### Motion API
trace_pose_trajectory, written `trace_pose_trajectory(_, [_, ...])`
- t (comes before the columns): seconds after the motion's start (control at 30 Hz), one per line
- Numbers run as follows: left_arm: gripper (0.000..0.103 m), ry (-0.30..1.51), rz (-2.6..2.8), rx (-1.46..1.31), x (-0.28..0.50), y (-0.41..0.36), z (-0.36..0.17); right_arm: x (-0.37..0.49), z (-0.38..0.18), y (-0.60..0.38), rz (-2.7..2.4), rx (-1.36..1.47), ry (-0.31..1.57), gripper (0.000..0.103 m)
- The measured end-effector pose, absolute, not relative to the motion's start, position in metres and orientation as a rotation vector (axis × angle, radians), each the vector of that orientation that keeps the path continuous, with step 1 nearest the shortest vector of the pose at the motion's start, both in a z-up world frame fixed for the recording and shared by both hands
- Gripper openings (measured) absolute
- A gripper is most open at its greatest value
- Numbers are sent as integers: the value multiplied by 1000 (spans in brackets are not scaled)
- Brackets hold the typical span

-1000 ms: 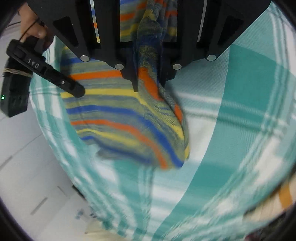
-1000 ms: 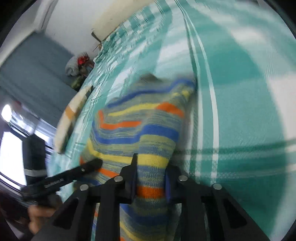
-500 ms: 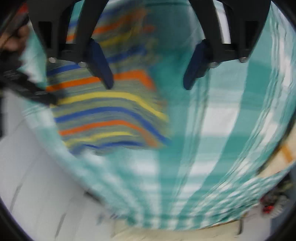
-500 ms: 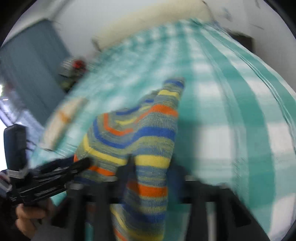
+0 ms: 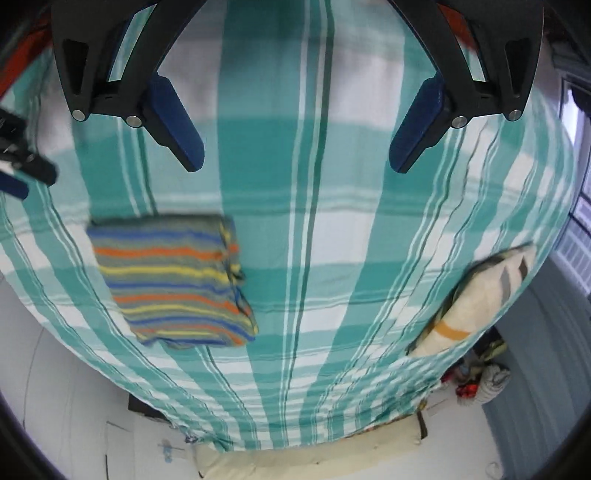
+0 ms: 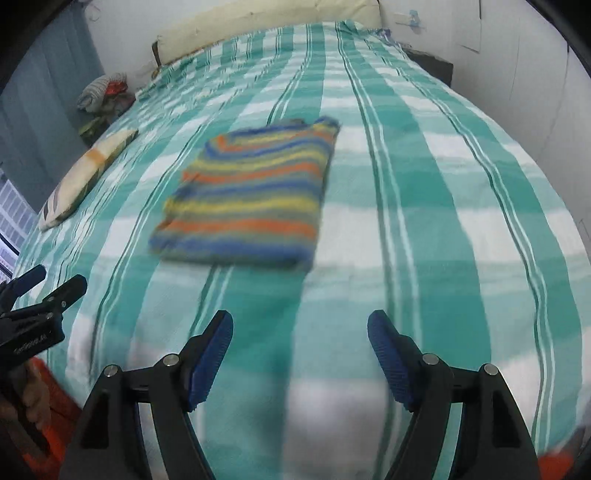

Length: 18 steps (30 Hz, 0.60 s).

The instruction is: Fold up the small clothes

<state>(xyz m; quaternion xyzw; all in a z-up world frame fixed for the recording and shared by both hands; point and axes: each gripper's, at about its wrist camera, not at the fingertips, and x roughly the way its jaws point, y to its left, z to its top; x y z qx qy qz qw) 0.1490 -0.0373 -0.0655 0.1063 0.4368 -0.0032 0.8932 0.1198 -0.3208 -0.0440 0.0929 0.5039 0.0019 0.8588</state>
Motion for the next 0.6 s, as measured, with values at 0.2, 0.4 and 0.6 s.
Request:
trace_pose_trajectory(0.2, [101, 1007, 22, 203, 120, -34, -53, 81, -22, -292, -3, 134, 1081, 92])
trace_pose_trajectory(0.4, [101, 1019, 8, 190, 100, -34, -41, 58, 14, -285, -11, 92, 1041, 92])
trace_pose_trajectory(0.6, [101, 1009, -1, 214, 87, -37, -36, 46, 28, -280, -13, 78, 1051, 92])
